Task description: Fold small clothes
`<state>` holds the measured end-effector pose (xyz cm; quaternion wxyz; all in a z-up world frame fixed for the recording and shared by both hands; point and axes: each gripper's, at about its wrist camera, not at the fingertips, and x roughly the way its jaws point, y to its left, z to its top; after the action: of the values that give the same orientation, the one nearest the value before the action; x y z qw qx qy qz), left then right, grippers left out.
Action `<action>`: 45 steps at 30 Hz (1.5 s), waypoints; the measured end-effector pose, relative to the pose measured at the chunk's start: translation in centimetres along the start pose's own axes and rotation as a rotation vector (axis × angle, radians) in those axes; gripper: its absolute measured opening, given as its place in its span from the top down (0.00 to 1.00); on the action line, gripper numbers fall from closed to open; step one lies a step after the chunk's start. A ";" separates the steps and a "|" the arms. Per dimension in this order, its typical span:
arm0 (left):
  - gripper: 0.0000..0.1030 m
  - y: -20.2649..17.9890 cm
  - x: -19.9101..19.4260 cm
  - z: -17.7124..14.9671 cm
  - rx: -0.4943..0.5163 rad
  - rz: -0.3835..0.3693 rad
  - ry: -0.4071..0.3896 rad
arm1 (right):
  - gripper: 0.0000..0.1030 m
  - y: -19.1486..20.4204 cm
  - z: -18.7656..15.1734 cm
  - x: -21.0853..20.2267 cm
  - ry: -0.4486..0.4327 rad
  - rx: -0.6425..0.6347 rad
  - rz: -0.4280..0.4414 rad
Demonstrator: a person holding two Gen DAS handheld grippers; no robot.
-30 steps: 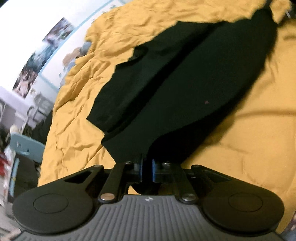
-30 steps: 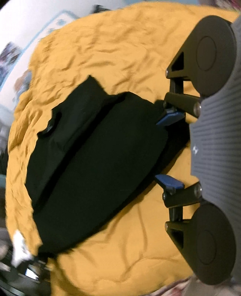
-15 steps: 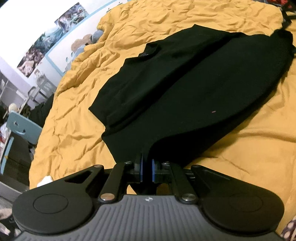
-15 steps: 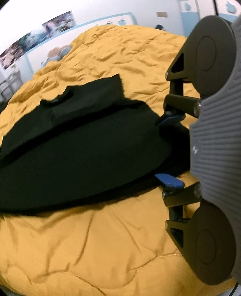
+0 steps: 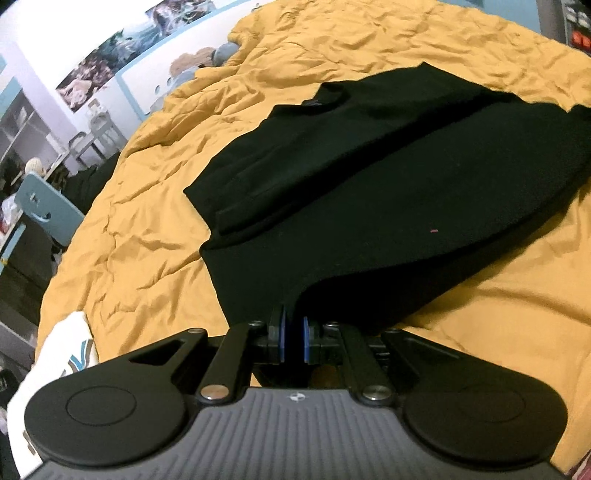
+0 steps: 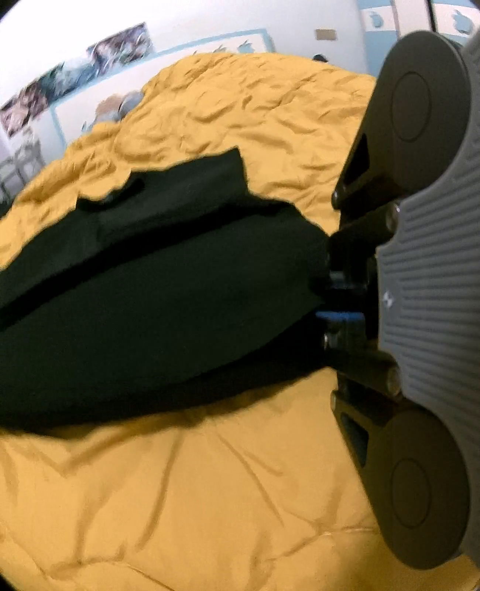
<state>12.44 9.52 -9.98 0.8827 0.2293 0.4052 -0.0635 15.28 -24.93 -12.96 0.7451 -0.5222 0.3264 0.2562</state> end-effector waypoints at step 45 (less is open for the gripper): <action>0.91 15.4 18.3 20.1 -0.231 -0.103 0.029 | 1.00 -29.5 12.9 17.7 -0.167 0.521 -0.231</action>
<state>42.96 15.37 -6.81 0.8929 0.1061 0.4337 -0.0583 51.06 -21.53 -5.14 0.9025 -0.3243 0.2569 0.1193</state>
